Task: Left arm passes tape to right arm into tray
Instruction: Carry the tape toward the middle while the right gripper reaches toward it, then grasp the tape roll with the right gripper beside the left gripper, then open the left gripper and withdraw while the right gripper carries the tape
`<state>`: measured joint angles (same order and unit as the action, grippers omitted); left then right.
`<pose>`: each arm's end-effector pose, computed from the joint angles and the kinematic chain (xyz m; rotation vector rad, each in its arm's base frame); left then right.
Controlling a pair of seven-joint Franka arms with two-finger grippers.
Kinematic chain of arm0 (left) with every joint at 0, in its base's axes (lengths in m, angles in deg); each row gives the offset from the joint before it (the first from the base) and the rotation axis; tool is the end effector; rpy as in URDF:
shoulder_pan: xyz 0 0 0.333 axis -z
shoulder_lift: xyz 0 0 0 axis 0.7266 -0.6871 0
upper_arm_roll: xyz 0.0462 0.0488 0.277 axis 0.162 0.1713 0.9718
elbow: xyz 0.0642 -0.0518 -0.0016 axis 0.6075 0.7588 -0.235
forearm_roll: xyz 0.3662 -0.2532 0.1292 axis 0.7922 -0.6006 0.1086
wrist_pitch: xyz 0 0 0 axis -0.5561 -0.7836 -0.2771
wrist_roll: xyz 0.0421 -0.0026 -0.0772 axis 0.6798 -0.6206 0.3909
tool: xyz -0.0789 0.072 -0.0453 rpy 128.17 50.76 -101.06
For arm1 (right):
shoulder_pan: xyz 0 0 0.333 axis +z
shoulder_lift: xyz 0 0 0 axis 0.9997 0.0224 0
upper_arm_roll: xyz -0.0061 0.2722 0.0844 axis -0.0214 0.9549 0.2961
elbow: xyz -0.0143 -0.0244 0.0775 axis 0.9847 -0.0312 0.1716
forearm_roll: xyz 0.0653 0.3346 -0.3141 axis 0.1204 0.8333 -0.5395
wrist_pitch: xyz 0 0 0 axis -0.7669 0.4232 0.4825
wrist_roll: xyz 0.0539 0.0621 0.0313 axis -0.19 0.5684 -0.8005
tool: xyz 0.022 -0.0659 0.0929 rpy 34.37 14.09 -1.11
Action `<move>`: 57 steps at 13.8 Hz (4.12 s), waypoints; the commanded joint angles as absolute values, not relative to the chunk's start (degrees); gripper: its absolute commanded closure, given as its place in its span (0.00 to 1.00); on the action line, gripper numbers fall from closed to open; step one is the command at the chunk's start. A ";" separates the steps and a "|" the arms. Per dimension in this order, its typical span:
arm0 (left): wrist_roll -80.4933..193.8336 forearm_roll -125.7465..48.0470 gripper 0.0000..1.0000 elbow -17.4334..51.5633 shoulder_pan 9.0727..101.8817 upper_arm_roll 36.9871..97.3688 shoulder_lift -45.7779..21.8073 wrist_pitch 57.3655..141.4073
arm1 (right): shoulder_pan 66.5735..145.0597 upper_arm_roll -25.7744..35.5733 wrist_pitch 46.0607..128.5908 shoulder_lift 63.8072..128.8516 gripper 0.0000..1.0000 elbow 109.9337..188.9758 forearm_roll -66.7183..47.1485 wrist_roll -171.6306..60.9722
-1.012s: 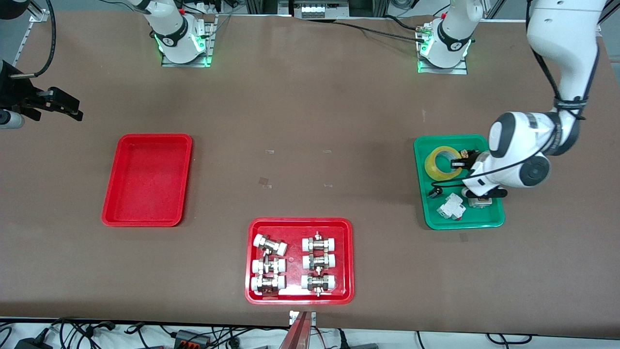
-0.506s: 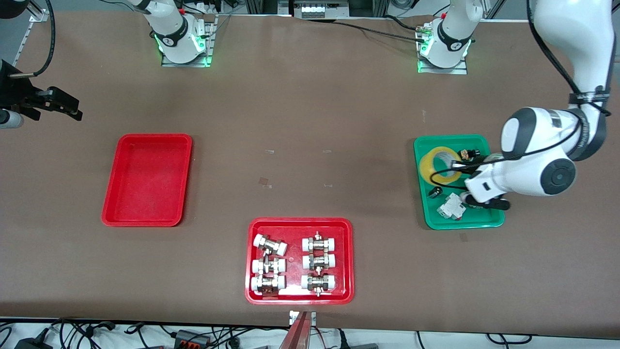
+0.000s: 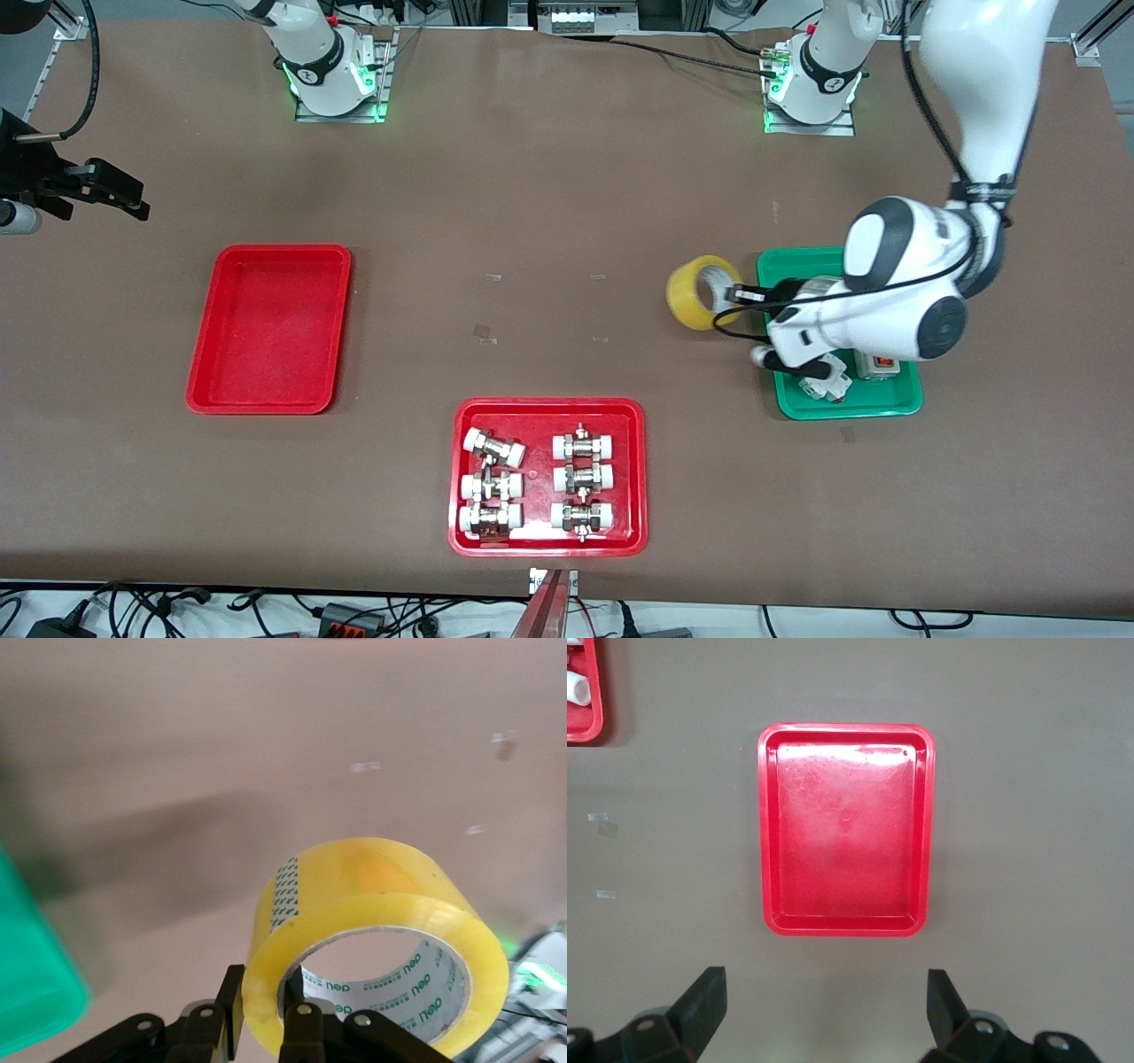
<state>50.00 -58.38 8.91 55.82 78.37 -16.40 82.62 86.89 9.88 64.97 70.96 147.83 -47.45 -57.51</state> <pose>0.6542 -0.2338 0.2466 2.6020 -0.1293 -0.5837 0.6179 -0.0264 0.5409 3.1302 0.0163 -0.0641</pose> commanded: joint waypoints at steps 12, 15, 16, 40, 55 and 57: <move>59.89 -83.18 0.99 -4.86 71.47 78.47 -30.48 108.77 | 93.89 10.52 67.58 87.18 0.00 148.43 -20.82 -56.15; 59.80 -86.46 0.99 -4.86 74.81 78.47 -30.48 113.88 | 99.16 10.52 74.78 89.64 0.00 148.34 -20.00 -51.67; 59.80 -86.55 0.99 -4.86 75.60 78.47 -30.48 114.67 | 100.48 10.52 77.24 90.61 0.00 148.34 -19.74 -50.96; 59.71 -94.46 0.99 -4.78 82.64 78.38 -31.63 126.89 | 106.38 11.84 87.02 101.78 0.13 141.14 -8.31 -39.36; 58.58 -88.41 0.00 -0.75 73.27 79.61 -25.50 118.85 | 106.12 11.75 86.67 101.69 0.85 141.14 -9.01 -39.09; 57.60 -75.64 0.00 -1.08 67.20 79.62 -21.63 107.79 | 105.51 11.32 86.49 101.69 0.85 141.48 -9.19 -39.35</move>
